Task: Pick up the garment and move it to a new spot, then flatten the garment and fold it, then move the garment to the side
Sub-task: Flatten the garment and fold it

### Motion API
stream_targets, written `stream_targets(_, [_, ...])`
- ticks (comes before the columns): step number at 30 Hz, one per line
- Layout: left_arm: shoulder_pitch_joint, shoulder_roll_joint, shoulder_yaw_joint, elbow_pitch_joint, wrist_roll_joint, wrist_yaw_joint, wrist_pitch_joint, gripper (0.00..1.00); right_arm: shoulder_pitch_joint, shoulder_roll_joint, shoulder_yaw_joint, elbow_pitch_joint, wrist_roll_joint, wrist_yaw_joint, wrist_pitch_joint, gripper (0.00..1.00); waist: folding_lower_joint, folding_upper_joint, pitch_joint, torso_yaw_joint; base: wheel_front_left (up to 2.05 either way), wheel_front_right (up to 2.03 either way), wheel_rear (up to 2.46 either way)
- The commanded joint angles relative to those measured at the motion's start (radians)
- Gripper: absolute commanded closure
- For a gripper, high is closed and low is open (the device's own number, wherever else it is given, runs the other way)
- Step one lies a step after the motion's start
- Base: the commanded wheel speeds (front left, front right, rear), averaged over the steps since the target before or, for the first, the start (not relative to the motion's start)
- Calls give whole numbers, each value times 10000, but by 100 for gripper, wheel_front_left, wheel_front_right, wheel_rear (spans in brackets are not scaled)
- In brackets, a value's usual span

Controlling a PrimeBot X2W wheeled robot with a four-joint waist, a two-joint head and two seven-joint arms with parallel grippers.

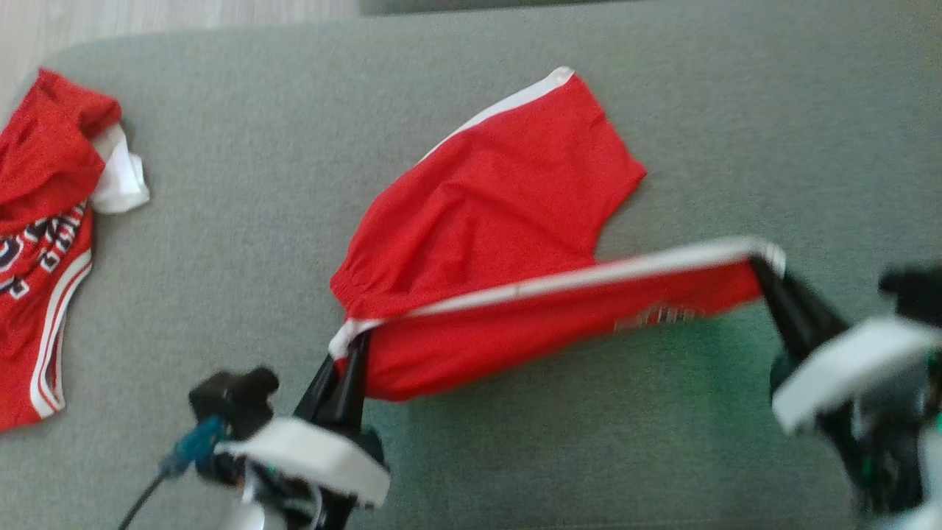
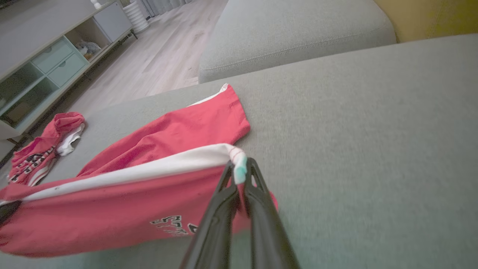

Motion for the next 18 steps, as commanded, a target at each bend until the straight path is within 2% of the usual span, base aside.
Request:
stream_targets(1, [-673, -27, 357, -240, -55, -67, -62, 100, -701, -327, 201, -197, 25, -21, -46, 100, 1, -1, 307, 210, 0, 0, 0])
stream_targets(11, [-3013, -840, 122, 1862, -314, -941, -954, 100, -5104, -1580, 1378, 3483, 620, -21, -59, 100, 1, -1, 1544, 1412, 0, 0, 0])
stream_targets(13, [-3441, -1000, 68, 2381, -452, -1033, -1173, 100, -5883, -1769, 1666, 4268, 696, -21, -264, 100, 1, -1, 1682, 1647, 0, 0, 0])
stream_targets(14, [-3839, -1116, -35, 2882, -581, -1115, -1382, 100, -6573, -1911, 2059, 5150, 722, -21, -428, 100, 1, -1, 1778, 1816, 0, 0, 0])
stream_targets(18, [-4566, -1244, -365, 3780, -833, -1239, -1813, 100, -7788, -2020, 2569, 6828, 735, -21, -1086, 100, 1, -1, 1963, 2108, 0, 0, 0])
